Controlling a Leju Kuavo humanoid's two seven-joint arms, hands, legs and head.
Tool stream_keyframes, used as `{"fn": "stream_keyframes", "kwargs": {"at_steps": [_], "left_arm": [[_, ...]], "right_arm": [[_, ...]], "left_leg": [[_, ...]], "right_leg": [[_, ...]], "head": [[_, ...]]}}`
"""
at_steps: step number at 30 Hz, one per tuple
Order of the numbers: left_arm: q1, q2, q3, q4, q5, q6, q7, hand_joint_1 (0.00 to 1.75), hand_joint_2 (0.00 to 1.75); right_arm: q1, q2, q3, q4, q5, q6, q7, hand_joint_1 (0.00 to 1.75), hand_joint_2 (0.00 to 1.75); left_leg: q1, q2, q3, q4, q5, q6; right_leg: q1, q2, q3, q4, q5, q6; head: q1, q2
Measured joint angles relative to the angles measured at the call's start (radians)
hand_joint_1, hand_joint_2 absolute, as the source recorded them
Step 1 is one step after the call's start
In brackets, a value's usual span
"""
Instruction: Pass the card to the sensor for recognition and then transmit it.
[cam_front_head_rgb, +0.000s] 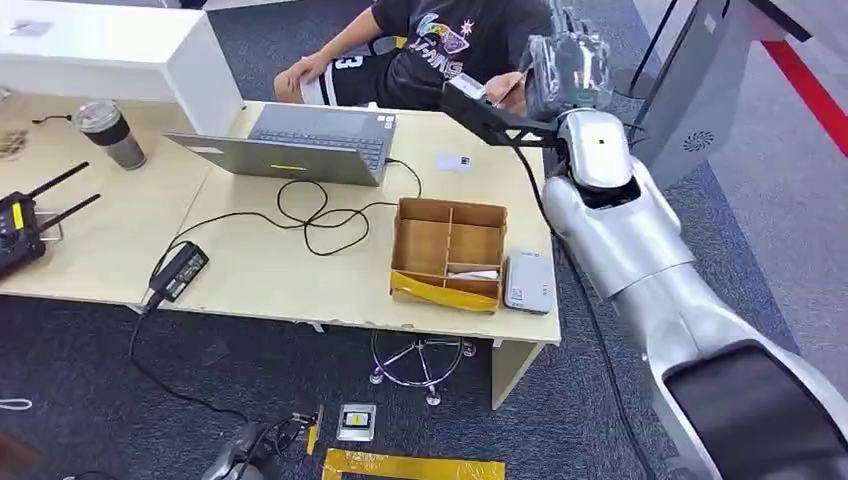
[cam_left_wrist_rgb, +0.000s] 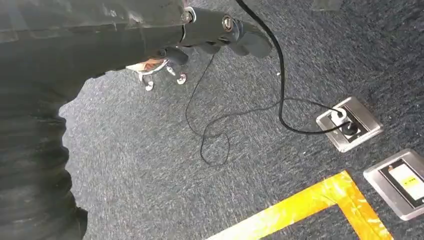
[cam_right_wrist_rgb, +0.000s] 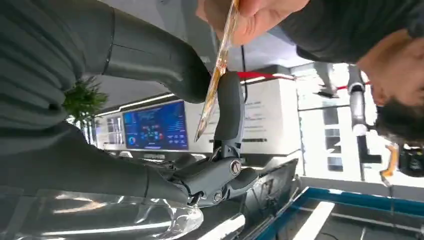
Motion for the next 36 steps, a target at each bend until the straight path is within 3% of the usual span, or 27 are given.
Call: {"fn": "stream_keyframes", "kwargs": {"at_steps": [6, 7, 14, 21, 25, 36], "left_arm": [[0.000, -0.005, 0.000, 0.000, -0.008, -0.002, 0.000, 0.00, 1.75], [0.000, -0.005, 0.000, 0.000, -0.008, -0.003, 0.000, 0.00, 1.75], [0.002, -0.006, 0.000, 0.000, -0.013, -0.005, 0.002, 0.00, 1.75], [0.005, -0.002, 0.000, 0.000, -0.014, -0.003, 0.004, 0.00, 1.75], [0.014, 0.003, 0.000, 0.000, -0.013, 0.000, 0.004, 0.00, 1.75], [0.056, 0.031, 0.019, 0.000, 0.031, 0.029, 0.001, 0.00, 1.75]], "right_arm": [[0.000, -0.063, 0.001, 0.046, 0.018, 0.038, 0.062, 1.75, 1.75], [0.000, -0.080, 0.001, 0.051, 0.021, 0.041, 0.068, 0.00, 1.75], [0.007, -0.184, 0.002, 0.084, 0.017, 0.029, 0.088, 0.00, 1.75], [0.045, -0.276, -0.003, 0.098, -0.016, -0.195, 0.000, 0.00, 1.75], [0.066, -0.325, -0.015, 0.100, -0.044, -0.253, -0.030, 0.00, 1.75], [0.230, -0.445, -0.097, 0.100, -0.153, -0.288, -0.041, 0.00, 1.75]], "left_leg": [[0.000, 0.000, 0.000, 0.000, 0.000, 0.000], [0.000, 0.000, 0.001, 0.000, 0.000, 0.000], [-0.001, 0.001, 0.001, 0.001, 0.000, 0.000], [-0.001, 0.000, 0.000, 0.000, 0.000, 0.001], [-0.001, 0.000, 0.000, 0.000, 0.000, 0.001], [-0.001, 0.000, 0.000, 0.000, -0.001, 0.001]], "right_leg": [[0.000, 0.000, 0.000, 0.000, 0.000, 0.000], [0.000, 0.000, 0.000, 0.000, 0.000, 0.000], [-0.002, 0.001, -0.001, 0.000, 0.001, 0.001], [-0.001, 0.001, -0.001, 0.000, 0.001, 0.001], [-0.001, 0.001, -0.001, 0.000, 0.001, 0.001], [-0.001, 0.000, 0.000, -0.001, 0.001, 0.001]], "head": [[0.000, 0.000], [0.000, 0.000], [0.000, 0.000], [0.000, 0.000], [0.000, 0.000], [0.000, 0.000]]}}
